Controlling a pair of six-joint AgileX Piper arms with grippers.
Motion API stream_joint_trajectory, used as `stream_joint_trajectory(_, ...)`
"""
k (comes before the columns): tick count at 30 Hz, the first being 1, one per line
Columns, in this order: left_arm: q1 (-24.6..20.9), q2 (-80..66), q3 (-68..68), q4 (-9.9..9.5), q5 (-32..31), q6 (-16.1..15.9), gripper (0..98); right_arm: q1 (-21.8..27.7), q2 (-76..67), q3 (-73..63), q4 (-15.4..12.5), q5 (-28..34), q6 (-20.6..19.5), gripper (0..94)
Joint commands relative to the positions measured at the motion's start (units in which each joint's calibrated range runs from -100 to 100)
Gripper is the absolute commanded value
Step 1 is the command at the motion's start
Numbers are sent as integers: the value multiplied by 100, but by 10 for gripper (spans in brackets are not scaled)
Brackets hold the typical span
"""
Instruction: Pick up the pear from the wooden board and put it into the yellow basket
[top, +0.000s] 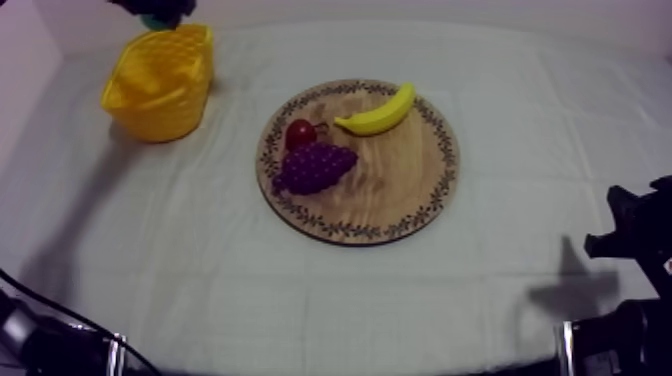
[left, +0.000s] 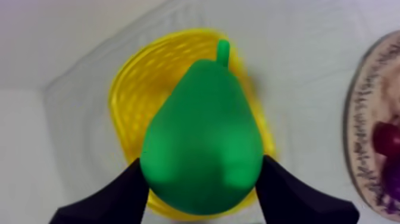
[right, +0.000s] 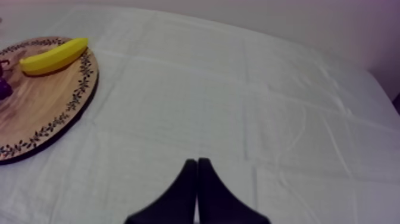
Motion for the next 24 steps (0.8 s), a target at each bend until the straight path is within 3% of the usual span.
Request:
stream_joint_trajectory(1, -360, 34, 250, 3, -186, -2, 637, 0, 1, 3, -1, -3, 4, 3)
stream_joint_trajectory(11, -680, 408, 856, 143, -944, 22, 639, 0, 1, 3, -1, -3, 2, 3)
stream_joint_trajectory(17, -695, 895, 673, 343, -1227, -35, 663, 0, 1, 3, -1, -3, 2, 3)
stream_joint_trajectory(24, -777, 1694, 29, 689, -1063, -214, 739, 0, 1, 3, -1, -3, 2, 3)
